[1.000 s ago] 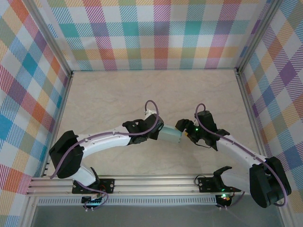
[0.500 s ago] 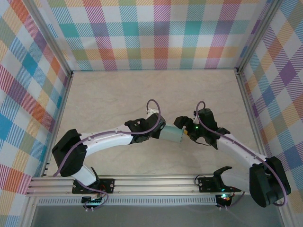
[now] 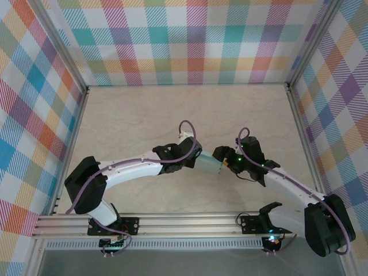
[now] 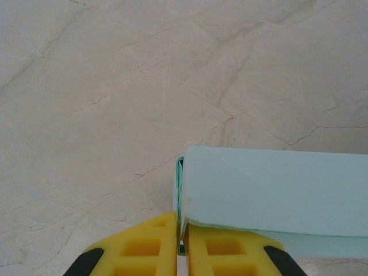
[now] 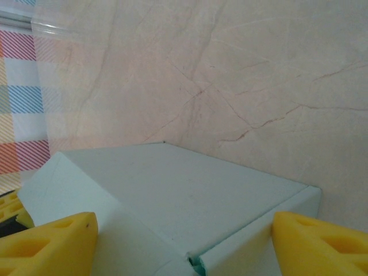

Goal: Fold the paper box

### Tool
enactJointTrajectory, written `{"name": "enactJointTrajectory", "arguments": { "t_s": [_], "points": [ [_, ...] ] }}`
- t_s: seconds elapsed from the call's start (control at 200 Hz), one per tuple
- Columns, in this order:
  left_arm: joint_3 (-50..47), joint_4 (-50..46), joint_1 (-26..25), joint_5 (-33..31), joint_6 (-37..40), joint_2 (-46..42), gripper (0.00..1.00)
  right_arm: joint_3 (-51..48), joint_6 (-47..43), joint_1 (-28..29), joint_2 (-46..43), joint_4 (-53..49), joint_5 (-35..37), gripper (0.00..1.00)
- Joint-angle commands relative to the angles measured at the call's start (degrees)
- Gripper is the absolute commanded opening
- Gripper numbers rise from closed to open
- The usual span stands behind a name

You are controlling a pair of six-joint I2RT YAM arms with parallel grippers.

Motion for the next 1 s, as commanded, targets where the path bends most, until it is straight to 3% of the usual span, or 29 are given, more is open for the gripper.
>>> {"name": "enactJointTrajectory", "arguments": {
  "t_s": [0.0,0.22,0.495,0.62,0.84,0.995],
  "points": [
    [-1.4,-5.7,-0.5,3.2,-0.1,3.4,0.11,-3.2,-5.2,1.8,-1.1,-2.9,5.8,0.76],
    [-1.7,-5.4,-0.5,3.9,0.2,3.1,0.11,-5.7,-7.5,2.5,-2.8,-1.1,9.2,0.75],
    [-3.0,-3.6,-0.4,6.8,1.4,-0.3,0.24,-5.8,-8.2,4.6,-1.6,-0.9,14.7,0.73],
    [-3.3,-3.2,-0.4,8.9,2.1,-1.8,0.37,-5.9,-8.3,4.7,-1.4,-0.7,15.6,0.74],
    [-3.6,-4.6,-0.4,8.8,1.8,-4.3,0.4,-5.9,-8.6,4.8,-0.4,0.3,15.8,0.73],
    [-4.8,-3.2,-0.4,11.5,3.2,-4.8,0.63,-6.0,-8.1,4.9,0.6,0.7,16.0,0.74]
  ]
}}
